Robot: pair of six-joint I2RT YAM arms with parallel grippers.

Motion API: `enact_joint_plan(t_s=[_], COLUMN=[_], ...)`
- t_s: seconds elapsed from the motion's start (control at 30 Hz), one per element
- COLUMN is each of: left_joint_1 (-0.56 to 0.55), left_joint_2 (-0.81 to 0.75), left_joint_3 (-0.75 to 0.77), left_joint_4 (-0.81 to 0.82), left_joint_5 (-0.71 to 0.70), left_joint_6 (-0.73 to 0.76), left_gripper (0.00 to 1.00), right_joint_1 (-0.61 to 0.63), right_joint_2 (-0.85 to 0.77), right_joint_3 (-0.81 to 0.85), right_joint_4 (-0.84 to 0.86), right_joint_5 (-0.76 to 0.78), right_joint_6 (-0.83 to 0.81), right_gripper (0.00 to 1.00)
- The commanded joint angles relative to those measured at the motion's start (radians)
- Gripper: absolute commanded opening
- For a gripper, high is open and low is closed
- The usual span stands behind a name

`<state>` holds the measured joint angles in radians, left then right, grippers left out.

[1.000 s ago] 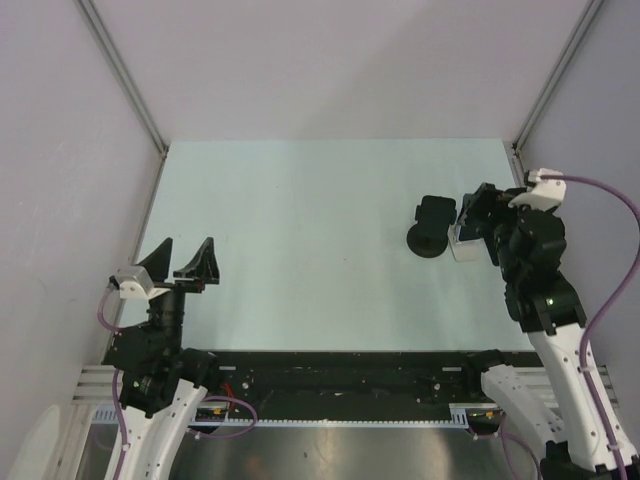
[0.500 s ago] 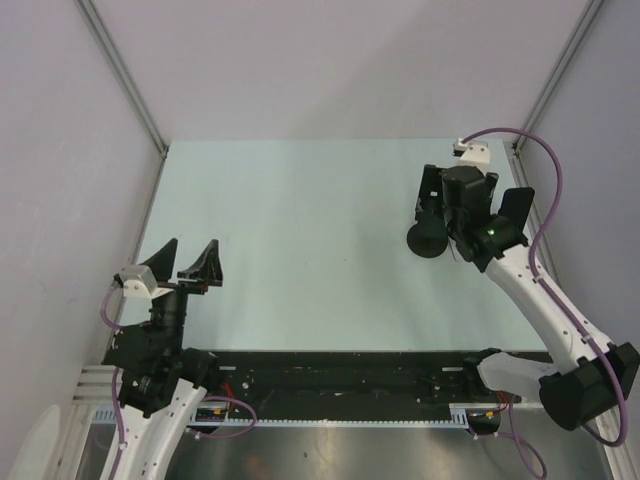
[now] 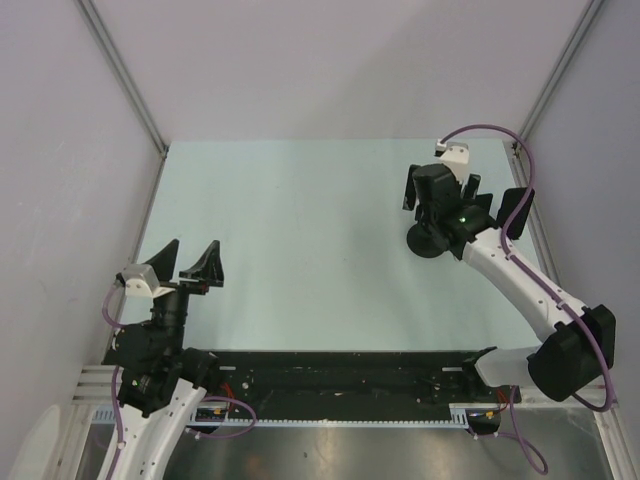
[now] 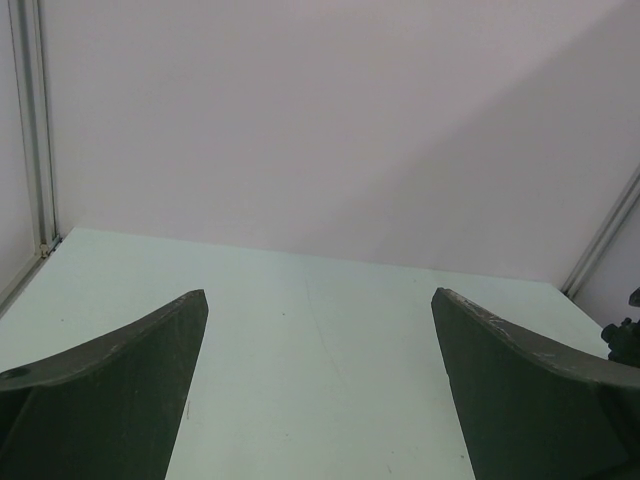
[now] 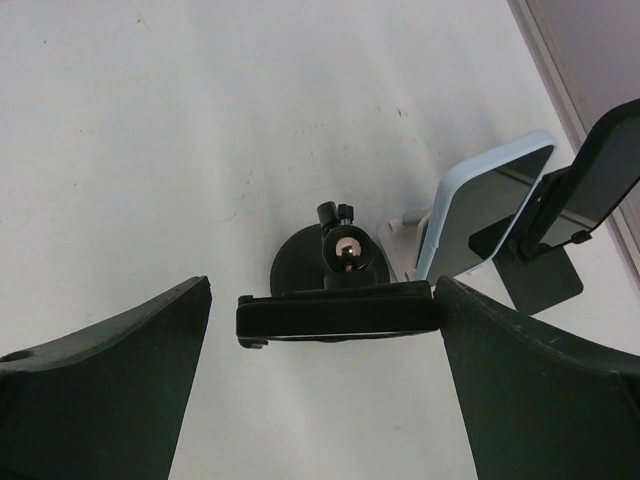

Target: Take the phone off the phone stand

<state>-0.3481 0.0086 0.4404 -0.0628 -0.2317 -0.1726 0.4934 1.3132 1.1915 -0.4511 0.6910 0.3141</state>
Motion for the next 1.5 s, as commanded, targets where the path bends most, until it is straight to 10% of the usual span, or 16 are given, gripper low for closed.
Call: enact_joint_plan(t_s=[0.0, 0.5, 1.03, 1.47], left_joint_1=[-0.008, -0.011, -0.015, -0.031], left_joint_2=[0.013, 0.019, 0.080, 0.540], left_joint_3=[0.020, 0.021, 0.029, 0.270], left_joint_4=[0.006, -0.002, 0.000, 0.000], left_joint_5=[-0.003, -0.003, 0.071, 0.356], left_joint_6=[0.028, 0.035, 0.007, -0.093], left_gripper=[1.00, 1.00, 1.00, 1.00], right_joint_1=[0.014, 0.022, 0.198, 0.507], right_joint_2=[0.020, 0.035, -0.144, -0.167], right_joint_3=[0.043, -0.009, -0.059, -0.122], right_joint_4=[0.012, 0.003, 0.121, 0.239], right_joint_5=[0.061, 0.111, -0.025, -0.107], right_joint_6=[0.045, 0.056, -0.161, -0.224], right_gripper=[1.00, 0.86, 0.03, 0.00])
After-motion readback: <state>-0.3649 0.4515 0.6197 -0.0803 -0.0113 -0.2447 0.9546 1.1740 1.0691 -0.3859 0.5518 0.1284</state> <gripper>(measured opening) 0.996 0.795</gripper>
